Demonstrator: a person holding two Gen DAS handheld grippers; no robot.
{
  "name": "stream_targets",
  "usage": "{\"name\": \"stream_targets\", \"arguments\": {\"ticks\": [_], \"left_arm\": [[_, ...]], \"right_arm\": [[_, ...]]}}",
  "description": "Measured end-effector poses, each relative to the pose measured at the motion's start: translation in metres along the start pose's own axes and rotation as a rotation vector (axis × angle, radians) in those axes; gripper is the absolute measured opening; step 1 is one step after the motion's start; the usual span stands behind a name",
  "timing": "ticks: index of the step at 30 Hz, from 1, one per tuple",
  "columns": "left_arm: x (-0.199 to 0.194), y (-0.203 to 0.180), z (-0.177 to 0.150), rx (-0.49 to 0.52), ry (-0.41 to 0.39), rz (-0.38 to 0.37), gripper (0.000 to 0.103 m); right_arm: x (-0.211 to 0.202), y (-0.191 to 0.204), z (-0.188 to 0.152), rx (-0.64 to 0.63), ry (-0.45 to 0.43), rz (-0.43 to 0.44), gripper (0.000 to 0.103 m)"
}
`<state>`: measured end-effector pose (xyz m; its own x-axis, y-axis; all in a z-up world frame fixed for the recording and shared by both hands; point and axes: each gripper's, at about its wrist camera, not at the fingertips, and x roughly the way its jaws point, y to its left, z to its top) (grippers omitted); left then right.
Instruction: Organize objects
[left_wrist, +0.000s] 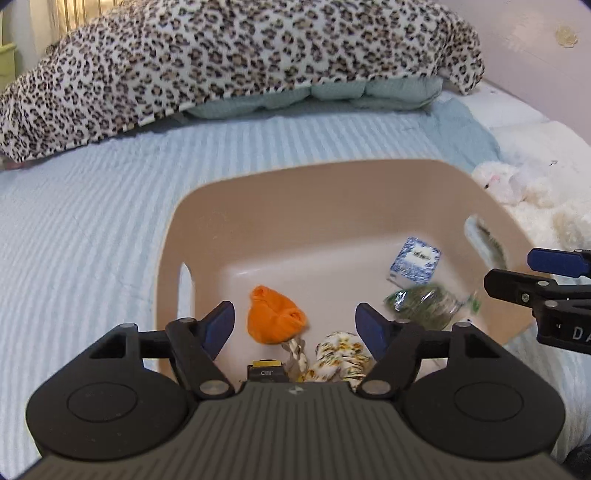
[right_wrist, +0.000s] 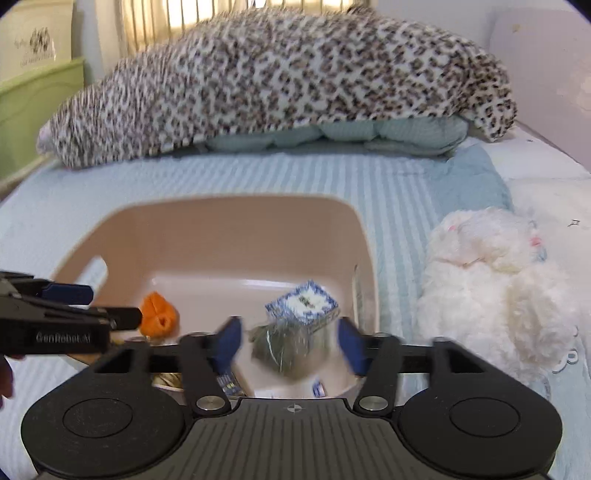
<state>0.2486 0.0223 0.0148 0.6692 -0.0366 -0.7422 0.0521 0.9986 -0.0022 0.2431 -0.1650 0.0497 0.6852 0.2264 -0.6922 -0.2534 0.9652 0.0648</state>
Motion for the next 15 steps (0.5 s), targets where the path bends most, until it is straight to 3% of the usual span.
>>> {"name": "stream_targets", "arguments": {"ticks": [6,15], "left_arm": [[-0.034,-0.001,-0.007,0.007,-0.019,0.008,0.075],[-0.08,0.002,-0.03,-0.002,-0.025,-0.018,0.075]], "right_arm": [[-0.032,0.004,0.0,0.01,-0.038,0.011,0.092],[-0.079,0.015,-0.014,0.005,-0.068,0.007,0.1]]}}
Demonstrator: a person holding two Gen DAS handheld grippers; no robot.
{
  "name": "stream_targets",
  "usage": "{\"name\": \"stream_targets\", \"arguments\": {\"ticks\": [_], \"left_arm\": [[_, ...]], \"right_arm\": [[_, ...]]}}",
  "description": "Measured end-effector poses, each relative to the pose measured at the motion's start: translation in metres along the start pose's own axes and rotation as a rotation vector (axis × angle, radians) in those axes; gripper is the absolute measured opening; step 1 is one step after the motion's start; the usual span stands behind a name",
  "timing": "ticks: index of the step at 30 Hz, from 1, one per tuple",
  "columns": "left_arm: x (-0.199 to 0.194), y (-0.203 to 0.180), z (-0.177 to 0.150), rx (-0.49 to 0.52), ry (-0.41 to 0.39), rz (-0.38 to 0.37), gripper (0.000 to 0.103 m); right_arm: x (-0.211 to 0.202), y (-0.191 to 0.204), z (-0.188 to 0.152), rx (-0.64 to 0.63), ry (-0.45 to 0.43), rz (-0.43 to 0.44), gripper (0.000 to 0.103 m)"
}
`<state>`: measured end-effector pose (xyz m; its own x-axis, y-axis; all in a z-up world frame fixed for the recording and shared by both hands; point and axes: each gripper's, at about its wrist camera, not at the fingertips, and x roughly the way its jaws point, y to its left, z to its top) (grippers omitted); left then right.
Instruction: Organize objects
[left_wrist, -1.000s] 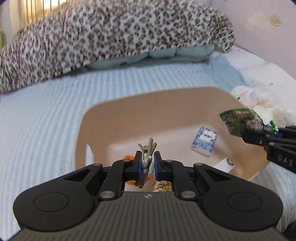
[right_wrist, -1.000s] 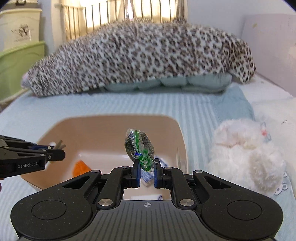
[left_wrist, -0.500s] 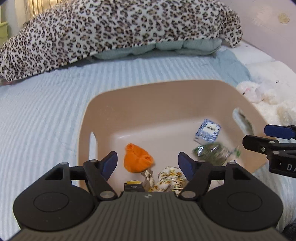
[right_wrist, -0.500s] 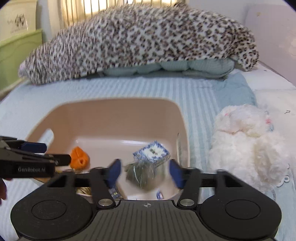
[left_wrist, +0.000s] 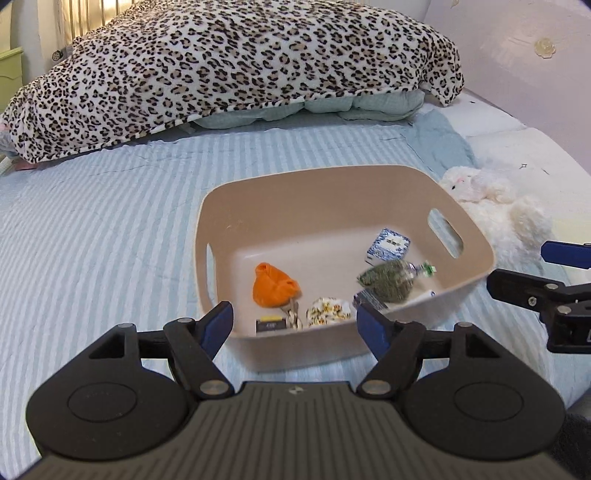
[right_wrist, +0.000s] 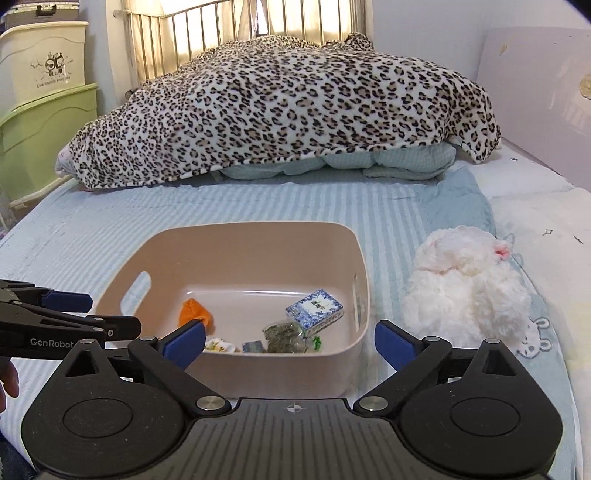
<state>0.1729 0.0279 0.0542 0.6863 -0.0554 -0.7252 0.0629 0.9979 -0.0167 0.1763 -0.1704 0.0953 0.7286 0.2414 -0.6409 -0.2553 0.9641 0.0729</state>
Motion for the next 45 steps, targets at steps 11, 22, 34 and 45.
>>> {"name": "stream_targets", "arguments": {"ticks": [11,22,34,45], "left_arm": [[-0.043,0.003,-0.029,-0.017,-0.032,0.03,0.075],[-0.077,0.004,-0.06,-0.063,-0.049,0.008,0.075],[-0.117,-0.004,-0.091,-0.034,-0.083,0.011,0.075],[-0.148,-0.009,-0.114,-0.057,-0.068,0.014,0.075]], "right_arm": [[-0.036,0.018,-0.024,-0.019,0.012,0.002,0.1],[-0.07,0.028,-0.051,-0.019,0.011,0.014,0.1],[-0.106,0.037,-0.075,0.001,0.004,0.027,0.101],[-0.141,0.05,-0.091,0.015,-0.021,0.047,0.102]]}}
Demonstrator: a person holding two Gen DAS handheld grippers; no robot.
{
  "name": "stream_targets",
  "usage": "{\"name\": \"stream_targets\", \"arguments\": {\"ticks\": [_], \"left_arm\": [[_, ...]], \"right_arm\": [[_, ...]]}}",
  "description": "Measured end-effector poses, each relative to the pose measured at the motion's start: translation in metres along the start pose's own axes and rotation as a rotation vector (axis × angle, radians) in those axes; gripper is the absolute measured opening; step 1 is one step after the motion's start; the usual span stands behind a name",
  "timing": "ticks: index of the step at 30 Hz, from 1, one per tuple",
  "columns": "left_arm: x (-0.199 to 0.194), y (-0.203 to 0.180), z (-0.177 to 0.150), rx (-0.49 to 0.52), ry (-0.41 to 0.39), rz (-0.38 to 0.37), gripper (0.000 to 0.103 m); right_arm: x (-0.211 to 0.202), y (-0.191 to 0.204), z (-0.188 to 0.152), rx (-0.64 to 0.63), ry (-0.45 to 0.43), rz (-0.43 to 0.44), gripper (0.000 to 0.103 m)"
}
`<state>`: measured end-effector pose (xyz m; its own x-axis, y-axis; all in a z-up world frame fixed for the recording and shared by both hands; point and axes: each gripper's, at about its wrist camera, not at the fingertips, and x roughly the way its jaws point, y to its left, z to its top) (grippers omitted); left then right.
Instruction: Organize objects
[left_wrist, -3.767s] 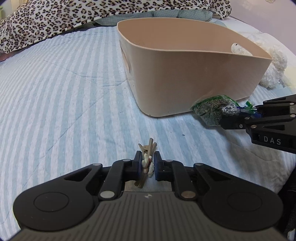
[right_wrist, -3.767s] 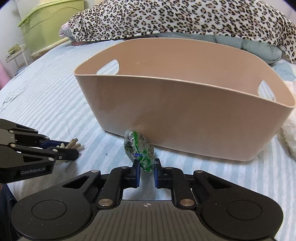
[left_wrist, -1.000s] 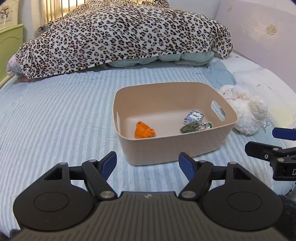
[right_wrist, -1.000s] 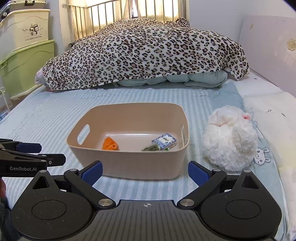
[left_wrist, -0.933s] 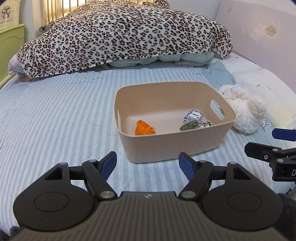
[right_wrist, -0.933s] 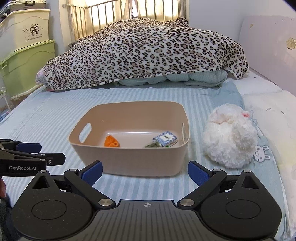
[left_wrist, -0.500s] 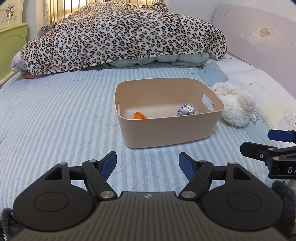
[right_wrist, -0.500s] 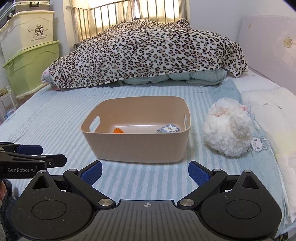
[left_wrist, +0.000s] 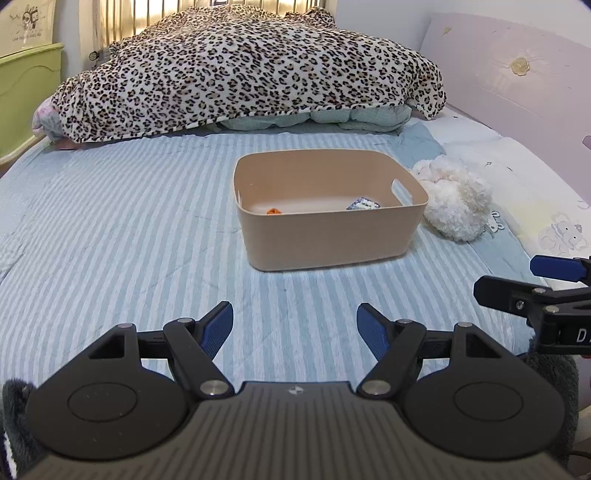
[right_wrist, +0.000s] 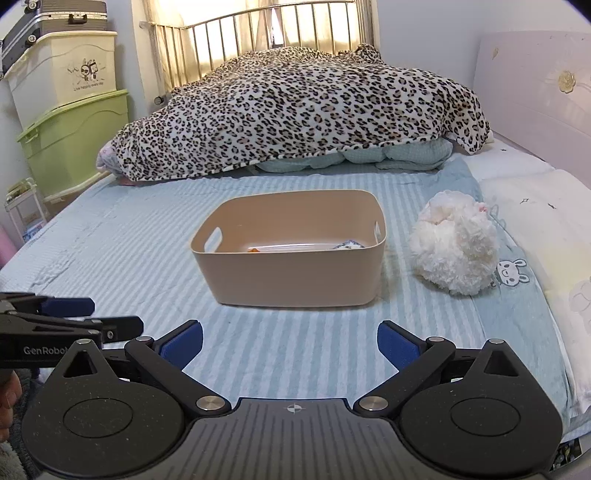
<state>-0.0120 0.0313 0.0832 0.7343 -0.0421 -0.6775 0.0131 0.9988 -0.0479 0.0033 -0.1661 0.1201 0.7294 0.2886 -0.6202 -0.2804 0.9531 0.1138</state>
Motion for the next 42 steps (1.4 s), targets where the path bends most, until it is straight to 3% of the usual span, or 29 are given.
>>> {"name": "stream_targets", "arguments": {"ticks": [21,42], "left_arm": [[-0.04,-0.009,-0.022,0.022,-0.015,0.018,0.075],[-0.048,-0.008,-0.029,0.017,-0.005,0.031,0.077]], "right_arm": [[-0.031,0.005,-0.023,0.017,-0.002,-0.006,0.103],[-0.038,0.001,-0.021,0.029,-0.006,0.017,0.103]]}}
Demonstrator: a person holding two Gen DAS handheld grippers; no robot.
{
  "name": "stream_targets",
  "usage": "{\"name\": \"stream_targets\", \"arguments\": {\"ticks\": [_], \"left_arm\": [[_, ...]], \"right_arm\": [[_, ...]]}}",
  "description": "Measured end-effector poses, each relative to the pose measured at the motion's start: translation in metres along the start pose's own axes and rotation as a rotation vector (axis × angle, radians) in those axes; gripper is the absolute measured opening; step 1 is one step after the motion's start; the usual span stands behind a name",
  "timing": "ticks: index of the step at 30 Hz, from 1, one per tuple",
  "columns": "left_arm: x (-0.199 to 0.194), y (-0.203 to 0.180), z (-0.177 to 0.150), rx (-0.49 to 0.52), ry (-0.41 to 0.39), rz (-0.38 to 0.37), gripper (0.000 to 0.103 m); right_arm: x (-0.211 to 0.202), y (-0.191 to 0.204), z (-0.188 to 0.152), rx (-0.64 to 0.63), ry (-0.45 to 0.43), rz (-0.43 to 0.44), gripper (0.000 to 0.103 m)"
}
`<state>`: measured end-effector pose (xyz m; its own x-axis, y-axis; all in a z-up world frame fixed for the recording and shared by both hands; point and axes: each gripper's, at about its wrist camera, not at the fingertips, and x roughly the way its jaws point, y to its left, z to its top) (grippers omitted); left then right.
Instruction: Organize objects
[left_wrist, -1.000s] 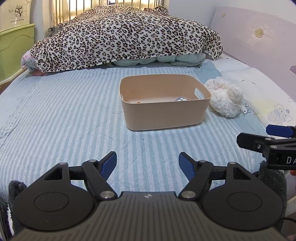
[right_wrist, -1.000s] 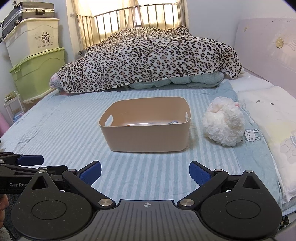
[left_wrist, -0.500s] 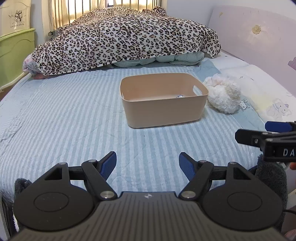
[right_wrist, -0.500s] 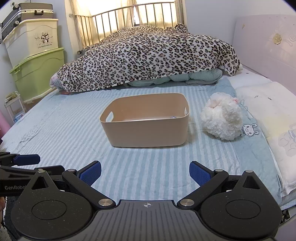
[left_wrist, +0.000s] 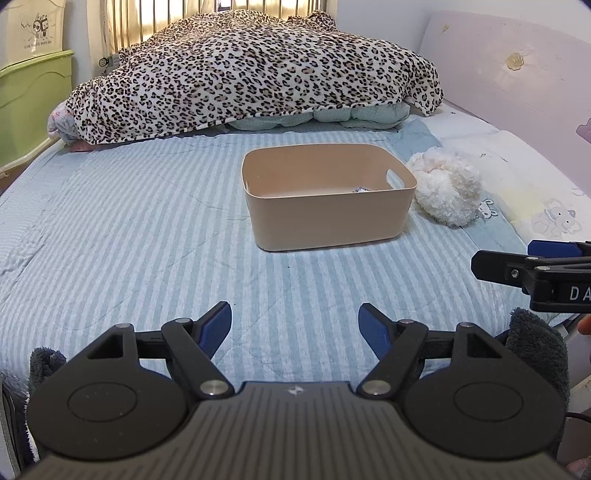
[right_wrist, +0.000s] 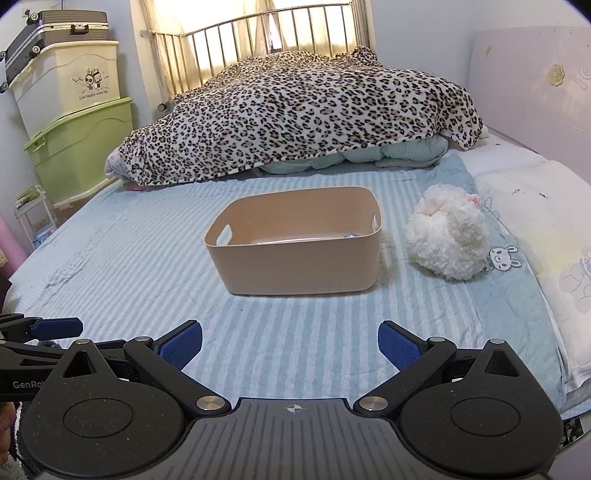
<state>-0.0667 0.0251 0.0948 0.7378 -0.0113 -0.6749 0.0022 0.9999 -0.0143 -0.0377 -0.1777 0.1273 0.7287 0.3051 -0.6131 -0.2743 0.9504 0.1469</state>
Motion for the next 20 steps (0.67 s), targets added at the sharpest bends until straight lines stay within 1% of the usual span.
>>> {"name": "stream_targets", "arguments": {"ticks": [20], "left_arm": [[-0.0017,0.0013,0.0047,-0.004,-0.011,0.001,0.078]], "right_arm": [[0.0074,-0.0018,-0.0022,0.016,0.012,0.002,0.103]]}}
